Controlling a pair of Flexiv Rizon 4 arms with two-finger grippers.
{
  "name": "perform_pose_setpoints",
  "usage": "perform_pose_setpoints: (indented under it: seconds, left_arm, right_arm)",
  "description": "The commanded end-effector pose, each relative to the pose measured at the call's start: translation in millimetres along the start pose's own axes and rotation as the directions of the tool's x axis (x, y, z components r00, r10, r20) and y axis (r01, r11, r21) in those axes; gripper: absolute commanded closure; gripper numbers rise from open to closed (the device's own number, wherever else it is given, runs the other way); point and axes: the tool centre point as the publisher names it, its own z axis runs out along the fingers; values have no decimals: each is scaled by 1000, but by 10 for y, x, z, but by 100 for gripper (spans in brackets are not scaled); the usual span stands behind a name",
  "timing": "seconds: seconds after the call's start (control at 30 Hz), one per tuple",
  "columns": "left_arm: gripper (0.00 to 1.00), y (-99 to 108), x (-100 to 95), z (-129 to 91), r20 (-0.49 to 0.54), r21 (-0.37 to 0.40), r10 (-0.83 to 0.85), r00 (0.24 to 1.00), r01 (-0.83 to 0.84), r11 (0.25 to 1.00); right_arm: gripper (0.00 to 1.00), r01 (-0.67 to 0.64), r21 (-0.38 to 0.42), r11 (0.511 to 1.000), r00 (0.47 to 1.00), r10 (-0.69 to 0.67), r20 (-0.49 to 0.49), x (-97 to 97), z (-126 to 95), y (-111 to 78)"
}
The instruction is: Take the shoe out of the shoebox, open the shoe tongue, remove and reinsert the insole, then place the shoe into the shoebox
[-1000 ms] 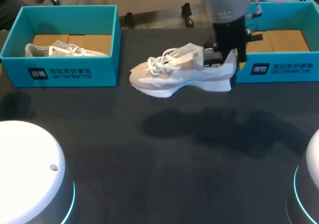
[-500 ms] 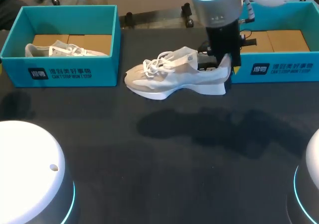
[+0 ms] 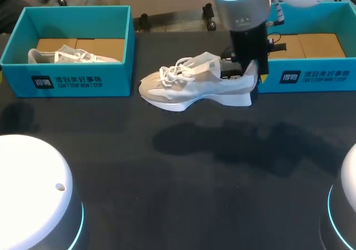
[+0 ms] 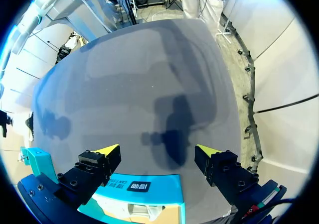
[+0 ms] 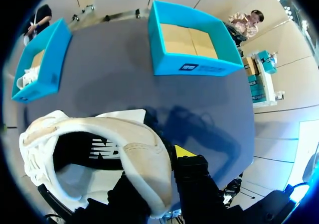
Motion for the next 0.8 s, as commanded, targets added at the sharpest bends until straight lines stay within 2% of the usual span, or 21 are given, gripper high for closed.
perform_pose_setpoints:
  seconds: [0.03,0.27,0.5,0.63,0.8]
  left_arm:
    - [0,-12,-5,2,-3,-4,0,1000,0,1000]
    - [0,-12,-5,2,-3,-4,0,1000,0,1000]
    - [0,-12,-5,2,-3,-4,0,1000,0,1000]
    - [0,-12,-5,2,-3,-4,0,1000,0,1000]
    - [0,-12,-5,2,-3,-4,0,1000,0,1000]
  right_arm:
    - [100,4,-14,1000,1000,-4,-17,111,89,-191]
    - [100,3,-21,1000,999,-4,-33,267,163,-563]
    - [100,10,-32,999,1000,-11,-12,398,212,-850]
    - [100,1,-36,999,1000,-1,-1,424,284,-945]
    - [100,-6,-62,998,1000,7,14,489,446,-943]
